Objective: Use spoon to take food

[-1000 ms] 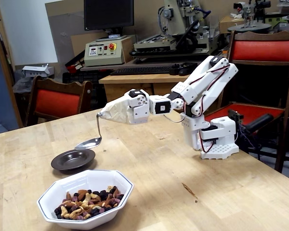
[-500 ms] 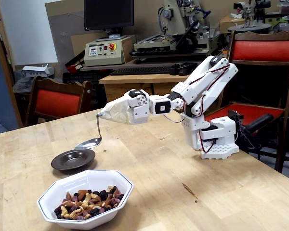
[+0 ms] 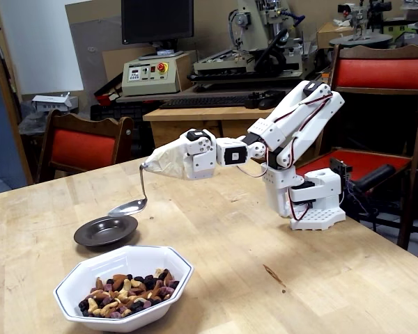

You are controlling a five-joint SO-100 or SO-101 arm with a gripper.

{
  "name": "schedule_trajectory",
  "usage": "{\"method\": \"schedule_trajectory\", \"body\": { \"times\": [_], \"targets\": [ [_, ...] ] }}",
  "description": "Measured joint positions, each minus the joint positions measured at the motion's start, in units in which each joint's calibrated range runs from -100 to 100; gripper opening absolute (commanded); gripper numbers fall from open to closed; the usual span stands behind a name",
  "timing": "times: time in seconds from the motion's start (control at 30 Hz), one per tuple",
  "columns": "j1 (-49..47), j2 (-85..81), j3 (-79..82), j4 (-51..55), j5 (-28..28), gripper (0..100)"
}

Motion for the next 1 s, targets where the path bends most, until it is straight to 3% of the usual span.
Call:
{"method": "schedule_trajectory", "body": {
  "times": [0.43,1.0],
  "targets": [
    [0.00,0.00,0.00,0.00,-3.71,4],
    [0.00,0.00,0.00,0.00,-4.25,4]
  ]
}}
